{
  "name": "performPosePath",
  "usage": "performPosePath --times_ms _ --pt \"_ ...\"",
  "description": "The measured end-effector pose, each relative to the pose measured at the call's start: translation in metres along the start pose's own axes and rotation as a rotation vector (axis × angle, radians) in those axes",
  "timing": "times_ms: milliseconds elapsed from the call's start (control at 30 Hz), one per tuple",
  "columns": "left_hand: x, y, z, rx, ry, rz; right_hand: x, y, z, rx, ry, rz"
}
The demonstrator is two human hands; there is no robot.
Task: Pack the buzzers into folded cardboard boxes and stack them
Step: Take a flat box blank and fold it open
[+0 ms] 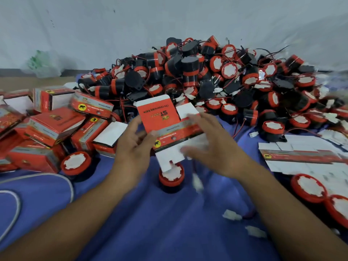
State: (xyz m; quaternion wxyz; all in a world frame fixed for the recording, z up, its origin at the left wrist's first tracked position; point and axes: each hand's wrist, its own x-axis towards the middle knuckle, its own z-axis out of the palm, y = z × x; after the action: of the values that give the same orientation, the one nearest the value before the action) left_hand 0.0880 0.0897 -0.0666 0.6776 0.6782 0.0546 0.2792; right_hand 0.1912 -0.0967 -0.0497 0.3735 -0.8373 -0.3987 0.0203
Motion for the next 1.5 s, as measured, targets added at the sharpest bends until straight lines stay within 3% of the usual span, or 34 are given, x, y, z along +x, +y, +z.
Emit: performPosePath --times_ms 67,167,233,367,500,667,933,1267,1400,1500 --pt "0.008 0.007 -0.002 -0.026 -0.006 -0.002 -0.002 0.001 0.001 -0.262 -0.088 -0.072" --pt "0.013 0.018 0.0 -0.077 -0.168 -0.008 -0.003 0.0 -0.002 -0.458 0.017 -0.17" --pt "0.012 0.022 0.005 -0.065 -0.276 -0.011 -0.002 0.0 -0.002 -0.382 -0.027 -0.263" --pt "0.01 0.026 0.011 -0.1 -0.455 -0.056 -0.004 -0.004 -0.002 -0.021 -0.094 -0.25" --pt "0.007 0.025 0.005 0.119 -0.625 -0.064 -0.005 -0.017 -0.009 0.151 -0.059 -0.274" --pt "0.003 0.022 0.009 0.215 -0.519 0.018 -0.008 -0.026 -0.001 0.106 -0.071 -0.238" --pt "-0.002 0.025 0.014 0.117 -0.316 0.017 -0.006 -0.018 -0.009 0.386 -0.192 -0.146" --pt "-0.008 0.016 0.022 0.242 -0.161 0.124 -0.006 -0.035 0.007 0.001 0.067 -0.379" --pt "-0.012 0.021 0.024 0.325 -0.207 0.141 -0.006 -0.034 0.006 -0.142 0.036 -0.286" --pt "-0.01 0.022 0.023 0.315 -0.223 0.134 -0.007 -0.036 0.007 -0.171 0.2 -0.251"
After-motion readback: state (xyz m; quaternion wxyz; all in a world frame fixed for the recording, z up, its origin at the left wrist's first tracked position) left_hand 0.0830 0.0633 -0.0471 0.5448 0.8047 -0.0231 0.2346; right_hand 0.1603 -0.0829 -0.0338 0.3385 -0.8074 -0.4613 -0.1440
